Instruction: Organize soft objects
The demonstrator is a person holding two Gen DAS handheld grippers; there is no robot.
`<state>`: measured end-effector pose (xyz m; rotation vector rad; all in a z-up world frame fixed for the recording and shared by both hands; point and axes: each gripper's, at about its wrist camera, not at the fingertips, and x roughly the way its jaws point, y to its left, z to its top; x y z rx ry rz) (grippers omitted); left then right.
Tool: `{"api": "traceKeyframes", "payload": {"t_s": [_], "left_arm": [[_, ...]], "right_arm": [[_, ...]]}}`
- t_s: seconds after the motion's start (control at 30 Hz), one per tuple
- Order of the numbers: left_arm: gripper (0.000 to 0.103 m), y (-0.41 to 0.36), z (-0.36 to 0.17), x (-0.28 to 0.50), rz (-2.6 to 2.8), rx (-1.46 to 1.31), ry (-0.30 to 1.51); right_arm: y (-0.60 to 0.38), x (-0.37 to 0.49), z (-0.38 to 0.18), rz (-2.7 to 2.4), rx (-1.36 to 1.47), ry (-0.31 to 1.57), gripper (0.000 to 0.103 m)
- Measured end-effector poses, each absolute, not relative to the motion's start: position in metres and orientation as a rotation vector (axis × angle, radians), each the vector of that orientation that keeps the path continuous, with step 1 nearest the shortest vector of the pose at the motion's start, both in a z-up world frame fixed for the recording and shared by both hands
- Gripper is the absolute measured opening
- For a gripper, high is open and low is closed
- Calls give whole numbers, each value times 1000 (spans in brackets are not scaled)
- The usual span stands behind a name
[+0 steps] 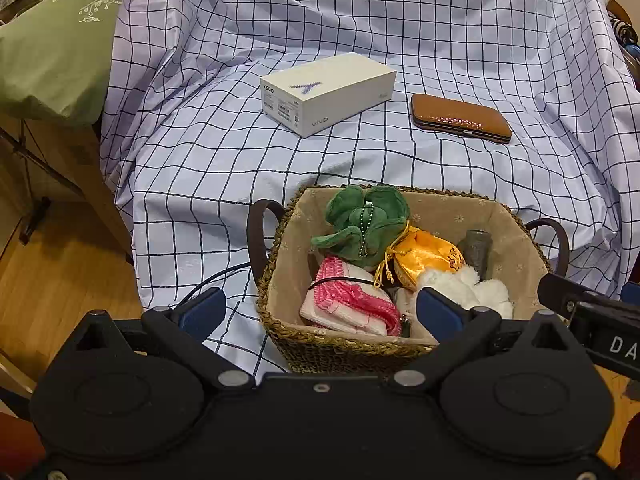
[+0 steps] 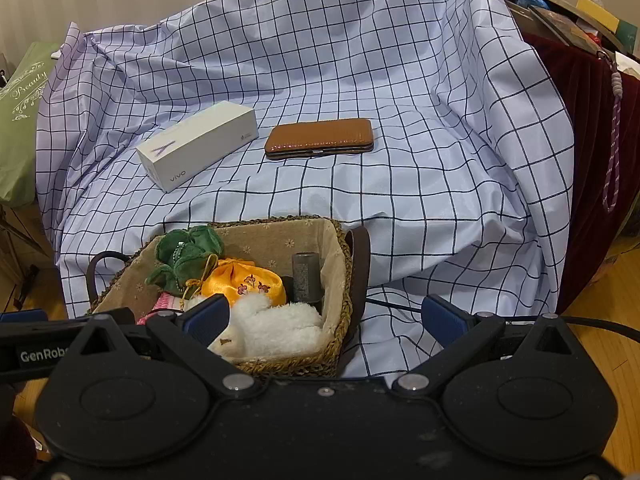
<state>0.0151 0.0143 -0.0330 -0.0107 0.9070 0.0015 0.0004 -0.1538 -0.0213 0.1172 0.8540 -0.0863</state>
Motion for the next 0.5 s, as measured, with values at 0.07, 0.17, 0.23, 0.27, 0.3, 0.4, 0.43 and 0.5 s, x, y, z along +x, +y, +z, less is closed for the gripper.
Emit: {"api": "traceKeyframes", "payload": {"t_s": [0.07, 0.17, 0.23, 0.27, 0.3, 0.4, 0.43, 0.5], "left_arm": [[98, 14, -33, 15, 2, -9, 908], [98, 13, -34, 15, 5, -9, 910], [98, 14, -34, 14, 6, -10, 911], [98, 13, -34, 14, 6, -9, 910], [98, 14, -34, 14, 6, -9, 910], [98, 14, -34, 14, 6, -10, 910], [98, 14, -34, 14, 6, -9, 910], [98, 14, -34, 14, 6, -10, 911]], "right_arm": [[-153, 0, -22, -86, 117, 855, 103], [-153, 0, -22, -87, 118, 855, 103], [-153, 0, -22, -87, 118, 855, 103], [-153, 0, -22, -86, 118, 856, 103], [-154, 0, -22, -86, 118, 856, 103], [-153, 0, -23, -85, 119, 857, 103], [-153, 0, -23, -85, 119, 857, 103], [-153, 0, -22, -85, 119, 857, 103]]}}
